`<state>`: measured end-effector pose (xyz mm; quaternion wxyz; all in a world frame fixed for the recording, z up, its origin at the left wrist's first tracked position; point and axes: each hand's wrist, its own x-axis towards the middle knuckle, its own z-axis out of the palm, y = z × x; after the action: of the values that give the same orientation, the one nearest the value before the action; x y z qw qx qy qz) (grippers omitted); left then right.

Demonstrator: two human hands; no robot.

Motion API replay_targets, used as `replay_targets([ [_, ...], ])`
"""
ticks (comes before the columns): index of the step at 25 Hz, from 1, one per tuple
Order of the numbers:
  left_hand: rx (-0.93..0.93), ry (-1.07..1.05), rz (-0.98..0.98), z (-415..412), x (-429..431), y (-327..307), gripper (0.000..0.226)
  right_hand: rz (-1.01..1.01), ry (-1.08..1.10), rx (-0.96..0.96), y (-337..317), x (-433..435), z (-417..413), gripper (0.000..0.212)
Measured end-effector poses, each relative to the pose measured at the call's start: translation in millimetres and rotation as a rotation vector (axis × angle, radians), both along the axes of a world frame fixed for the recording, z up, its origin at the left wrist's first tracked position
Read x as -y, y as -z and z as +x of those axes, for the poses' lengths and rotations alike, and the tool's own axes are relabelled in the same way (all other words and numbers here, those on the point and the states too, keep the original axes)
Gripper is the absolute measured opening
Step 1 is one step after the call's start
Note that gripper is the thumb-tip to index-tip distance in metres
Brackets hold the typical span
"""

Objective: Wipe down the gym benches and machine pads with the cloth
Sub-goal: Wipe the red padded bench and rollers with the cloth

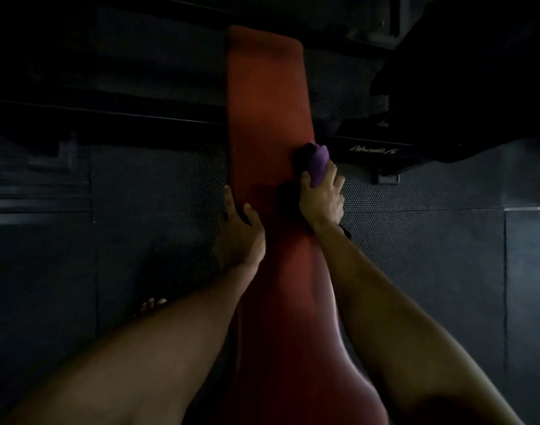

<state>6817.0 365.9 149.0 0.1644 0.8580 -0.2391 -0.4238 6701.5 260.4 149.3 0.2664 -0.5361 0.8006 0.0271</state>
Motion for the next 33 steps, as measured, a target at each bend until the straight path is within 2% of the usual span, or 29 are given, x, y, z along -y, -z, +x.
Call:
replay_targets([
  [4, 0.023, 0.012, 0.035, -0.5, 1.7, -6.3, 0.058, 0.046, -0.087, 0.042, -27.5, -42.1, -24.9, 0.081],
  [8, 0.011, 0.016, 0.022, -0.4, 3.2, -8.6, 0.058, 0.074, 0.005, 0.036, -46.1, -97.4, -44.2, 0.088],
  [14, 0.021, 0.012, -0.047, -2.1, 2.2, -6.5, 0.057, -0.057, -0.107, -0.085, -8.0, -48.1, -6.8, 0.083],
  [19, 0.001, 0.000, 0.013, -2.1, 5.4, -2.4, 0.056, -0.053, -0.106, -0.101, 8.5, -10.4, 9.7, 0.083],
  [23, 0.005, 0.006, -0.012, -2.2, 2.7, -3.1, 0.055, -0.089, -0.144, 0.018, -11.4, -48.2, -16.0, 0.079],
  [27, -0.018, -0.009, -0.025, -2.4, 7.2, -7.9, 0.064, -0.054, -0.111, -0.018, -33.2, -107.8, -34.5, 0.079],
  [33, -0.031, 0.008, 0.009, -0.7, 9.1, -17.7, 0.056, -0.035, -0.115, -0.017, 0.4, -27.4, -5.0, 0.078],
])
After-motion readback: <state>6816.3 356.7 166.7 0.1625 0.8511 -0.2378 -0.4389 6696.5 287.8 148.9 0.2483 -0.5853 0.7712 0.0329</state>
